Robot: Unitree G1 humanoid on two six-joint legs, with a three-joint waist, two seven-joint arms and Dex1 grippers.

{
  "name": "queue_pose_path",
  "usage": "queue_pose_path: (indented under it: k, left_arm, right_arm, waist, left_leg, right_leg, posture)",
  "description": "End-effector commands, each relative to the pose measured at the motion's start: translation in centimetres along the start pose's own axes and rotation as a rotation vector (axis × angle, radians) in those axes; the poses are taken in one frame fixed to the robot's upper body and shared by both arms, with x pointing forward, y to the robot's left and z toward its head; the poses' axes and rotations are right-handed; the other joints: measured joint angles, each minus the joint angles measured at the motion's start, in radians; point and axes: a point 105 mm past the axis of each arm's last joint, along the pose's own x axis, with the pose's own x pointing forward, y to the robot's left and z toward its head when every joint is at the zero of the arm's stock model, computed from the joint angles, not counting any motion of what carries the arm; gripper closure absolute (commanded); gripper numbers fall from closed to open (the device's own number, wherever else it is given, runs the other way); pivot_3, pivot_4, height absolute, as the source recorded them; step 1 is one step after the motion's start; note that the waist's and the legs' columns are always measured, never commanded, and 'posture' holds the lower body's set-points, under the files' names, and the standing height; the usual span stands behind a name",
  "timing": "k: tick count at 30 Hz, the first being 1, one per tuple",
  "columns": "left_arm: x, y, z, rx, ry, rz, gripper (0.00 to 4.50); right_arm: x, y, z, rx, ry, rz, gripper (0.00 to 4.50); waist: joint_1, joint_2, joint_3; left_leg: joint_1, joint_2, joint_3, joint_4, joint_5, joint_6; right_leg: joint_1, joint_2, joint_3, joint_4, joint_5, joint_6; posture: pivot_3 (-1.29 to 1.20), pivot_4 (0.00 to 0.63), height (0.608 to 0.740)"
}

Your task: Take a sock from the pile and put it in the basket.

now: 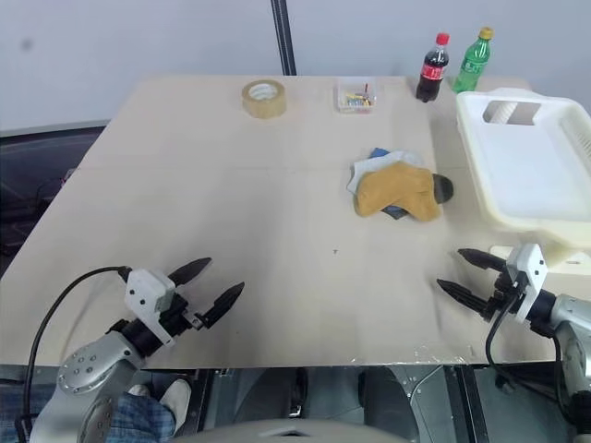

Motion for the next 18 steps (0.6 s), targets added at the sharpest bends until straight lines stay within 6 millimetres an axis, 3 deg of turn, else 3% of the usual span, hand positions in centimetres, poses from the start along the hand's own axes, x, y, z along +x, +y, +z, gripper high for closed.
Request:
queue_pose_path:
  k: [1, 18]
  left_arm:
    - [-0.33, -0.14, 0.9, 0.019, -0.034, -0.005, 0.0]
    - [0.26, -0.25, 1.48, 0.028, -0.055, -0.014, 0.0]
  right_arm:
    - [-0.24, -0.04, 1.2, -0.044, -0.041, -0.008, 0.04]
    - [0.07, -0.23, 1.14, -0.054, -0.055, -0.02, 0.04]
  waist:
    - [0.0, 0.0, 0.0]
    - [0.0, 0.0, 0.0]
  left_leg:
    - [0.0, 0.0, 0.0, 0.0, 0.0, 0.0]
    - [0.0, 0.0, 0.0, 0.0, 0.0, 0.0]
  right_leg:
    - [0.0, 0.0, 0.0, 0.0, 0.0, 0.0]
    - [0.0, 0.0, 0.0, 0.0, 0.0, 0.0]
  posture:
    - [0.0, 0.15, 0.74]
    - [0.0, 0.15, 0.74]
